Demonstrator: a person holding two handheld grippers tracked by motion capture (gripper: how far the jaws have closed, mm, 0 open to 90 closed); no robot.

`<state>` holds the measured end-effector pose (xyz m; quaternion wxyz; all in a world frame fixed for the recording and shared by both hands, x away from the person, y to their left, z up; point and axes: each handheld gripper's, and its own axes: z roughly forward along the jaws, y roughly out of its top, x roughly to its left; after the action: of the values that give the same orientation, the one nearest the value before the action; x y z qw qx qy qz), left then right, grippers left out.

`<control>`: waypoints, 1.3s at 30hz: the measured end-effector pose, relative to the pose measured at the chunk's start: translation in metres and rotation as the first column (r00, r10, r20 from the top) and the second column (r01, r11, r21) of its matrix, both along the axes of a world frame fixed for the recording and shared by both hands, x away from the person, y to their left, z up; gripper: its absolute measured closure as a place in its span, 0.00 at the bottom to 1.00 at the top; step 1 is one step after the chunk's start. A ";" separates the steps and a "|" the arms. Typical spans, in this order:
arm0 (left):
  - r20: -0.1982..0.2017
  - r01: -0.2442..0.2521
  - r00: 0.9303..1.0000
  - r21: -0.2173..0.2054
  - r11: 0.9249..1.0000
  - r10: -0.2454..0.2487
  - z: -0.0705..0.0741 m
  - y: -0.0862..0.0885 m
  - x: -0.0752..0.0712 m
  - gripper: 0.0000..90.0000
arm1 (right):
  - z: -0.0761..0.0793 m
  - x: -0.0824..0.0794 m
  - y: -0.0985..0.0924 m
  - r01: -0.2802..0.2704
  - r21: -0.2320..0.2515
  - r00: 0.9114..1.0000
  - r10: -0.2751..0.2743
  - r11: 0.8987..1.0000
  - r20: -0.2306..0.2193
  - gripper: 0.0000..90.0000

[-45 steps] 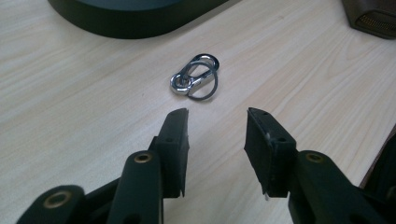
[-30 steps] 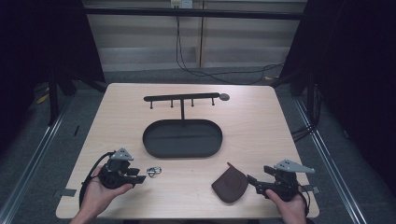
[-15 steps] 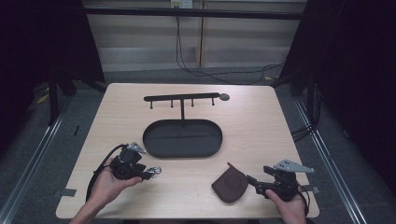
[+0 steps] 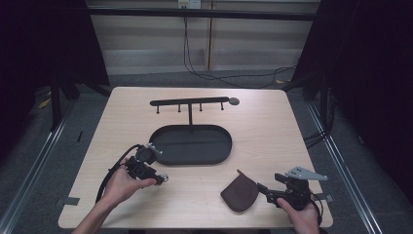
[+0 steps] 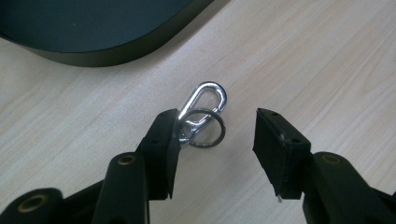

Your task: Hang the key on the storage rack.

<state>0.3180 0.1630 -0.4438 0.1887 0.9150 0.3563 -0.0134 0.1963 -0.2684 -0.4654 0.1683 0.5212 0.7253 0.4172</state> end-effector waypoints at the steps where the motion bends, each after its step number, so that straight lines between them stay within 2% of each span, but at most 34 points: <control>1: -0.006 -0.001 1.000 0.001 1.000 0.001 -0.001 -0.001 0.001 0.55 | 0.000 0.000 0.000 0.000 0.000 1.000 0.000 1.000 0.000 0.22; 5: -0.036 -0.005 0.999 0.029 1.000 0.006 -0.006 -0.004 0.006 0.54 | 0.000 0.000 0.000 0.001 -0.002 1.000 -0.001 1.000 -0.002 0.22; 7: -0.036 -0.010 0.999 0.046 0.999 0.011 -0.009 -0.005 0.008 0.54 | 0.000 0.000 0.000 0.000 -0.001 1.000 0.000 1.000 -0.004 0.22; 10: -0.050 -0.008 0.999 0.050 0.999 0.011 -0.011 -0.006 0.010 0.54 | 0.000 0.000 0.000 -0.001 -0.001 1.000 0.001 1.000 -0.004 0.22; 22: -0.052 -0.009 0.999 0.095 0.995 0.014 -0.021 -0.013 0.014 0.52 | 0.000 0.000 0.000 -0.001 0.000 1.000 0.001 1.000 -0.004 0.22; 26: -0.046 -0.002 0.999 0.116 0.993 0.007 -0.022 -0.013 0.013 0.57 | 0.000 0.000 0.000 0.000 0.001 1.000 0.000 1.000 -0.005 0.22; 28: -0.050 0.001 0.999 0.106 0.994 0.004 -0.022 -0.012 0.013 0.62 | 0.000 0.000 0.000 0.000 0.001 1.000 0.000 1.000 -0.006 0.22; 34: -0.064 -0.006 0.998 0.078 0.997 0.011 -0.017 -0.006 0.015 0.65 | 0.000 0.000 0.000 0.000 0.001 1.000 0.000 1.000 -0.006 0.22; 39: -0.066 0.007 0.998 0.060 0.998 -0.003 -0.012 -0.002 0.014 0.78 | -0.001 0.000 0.000 0.000 0.001 1.000 0.000 1.000 -0.007 0.22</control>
<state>0.3325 0.1612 -0.4562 0.1490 0.9202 0.3605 -0.0333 0.1968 -0.2685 -0.4659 0.1657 0.5228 0.7256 0.4156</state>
